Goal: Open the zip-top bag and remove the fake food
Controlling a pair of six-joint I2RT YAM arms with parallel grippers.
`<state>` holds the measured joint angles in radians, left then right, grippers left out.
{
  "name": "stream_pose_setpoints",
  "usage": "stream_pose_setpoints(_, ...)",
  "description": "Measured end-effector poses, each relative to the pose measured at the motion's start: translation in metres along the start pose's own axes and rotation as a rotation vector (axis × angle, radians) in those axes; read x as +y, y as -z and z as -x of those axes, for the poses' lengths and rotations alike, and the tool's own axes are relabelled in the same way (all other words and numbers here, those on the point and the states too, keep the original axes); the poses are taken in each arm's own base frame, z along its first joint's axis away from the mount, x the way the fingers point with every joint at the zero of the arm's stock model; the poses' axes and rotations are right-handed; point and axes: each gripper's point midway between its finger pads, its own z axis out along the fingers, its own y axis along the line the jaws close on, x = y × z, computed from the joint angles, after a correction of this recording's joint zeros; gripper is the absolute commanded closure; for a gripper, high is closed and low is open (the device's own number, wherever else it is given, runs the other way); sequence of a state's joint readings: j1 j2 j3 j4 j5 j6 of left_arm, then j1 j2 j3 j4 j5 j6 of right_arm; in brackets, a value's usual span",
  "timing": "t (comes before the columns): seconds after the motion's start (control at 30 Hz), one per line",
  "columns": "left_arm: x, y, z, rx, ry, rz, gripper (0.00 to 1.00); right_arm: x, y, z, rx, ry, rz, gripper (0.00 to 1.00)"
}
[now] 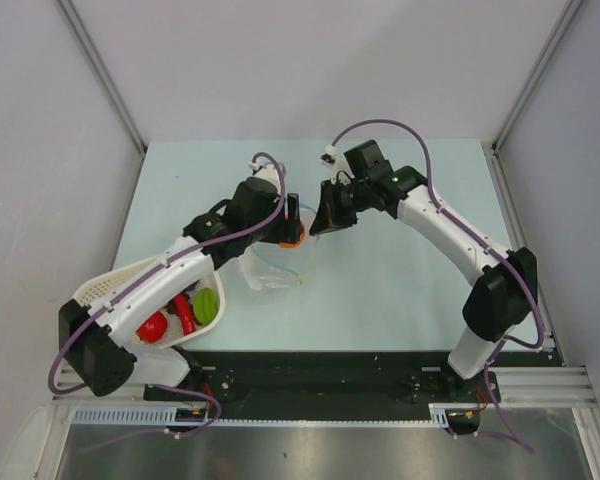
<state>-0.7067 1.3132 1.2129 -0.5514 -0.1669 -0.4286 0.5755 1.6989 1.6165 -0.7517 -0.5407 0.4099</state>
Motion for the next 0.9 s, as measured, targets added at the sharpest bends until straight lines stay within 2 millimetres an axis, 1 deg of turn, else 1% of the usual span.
stream_pose_setpoints(0.13,0.001,-0.008,0.006,0.005,0.059,0.044,1.00,0.012,-0.007,-0.011,0.024,0.041,0.007,1.00)
stream_pose_setpoints(0.23,0.003,-0.013,0.005,0.025,0.089,0.062,1.00,0.018,-0.007,-0.013,0.029,0.058,0.009,1.00)
stream_pose_setpoints(0.33,0.000,-0.014,0.005,0.036,0.109,0.039,1.00,0.015,-0.005,-0.008,0.010,0.067,-0.016,1.00)
stream_pose_setpoints(0.43,-0.009,-0.008,0.008,0.047,0.132,-0.037,1.00,0.006,-0.004,-0.007,0.006,0.071,-0.059,1.00)
stream_pose_setpoints(0.5,-0.013,-0.001,0.013,0.045,0.161,-0.096,1.00,0.000,-0.002,-0.009,0.013,0.069,-0.080,1.00)
stream_pose_setpoints(0.57,-0.019,0.011,0.022,0.032,0.203,-0.175,1.00,-0.005,0.000,-0.007,0.010,0.066,-0.095,1.00)
stream_pose_setpoints(0.63,-0.026,0.025,0.034,0.004,0.231,-0.257,1.00,-0.009,0.001,-0.001,-0.002,0.061,-0.107,1.00)
stream_pose_setpoints(0.7,-0.036,0.043,0.044,-0.033,0.237,-0.345,1.00,-0.013,0.004,0.007,-0.019,0.057,-0.116,1.00)
stream_pose_setpoints(0.8,-0.050,0.071,0.046,-0.080,0.220,-0.457,1.00,-0.017,0.007,0.018,-0.047,0.044,-0.116,1.00)
stream_pose_setpoints(0.9,-0.055,0.093,0.041,-0.113,0.188,-0.533,1.00,-0.018,0.006,0.031,-0.068,0.031,-0.102,1.00)
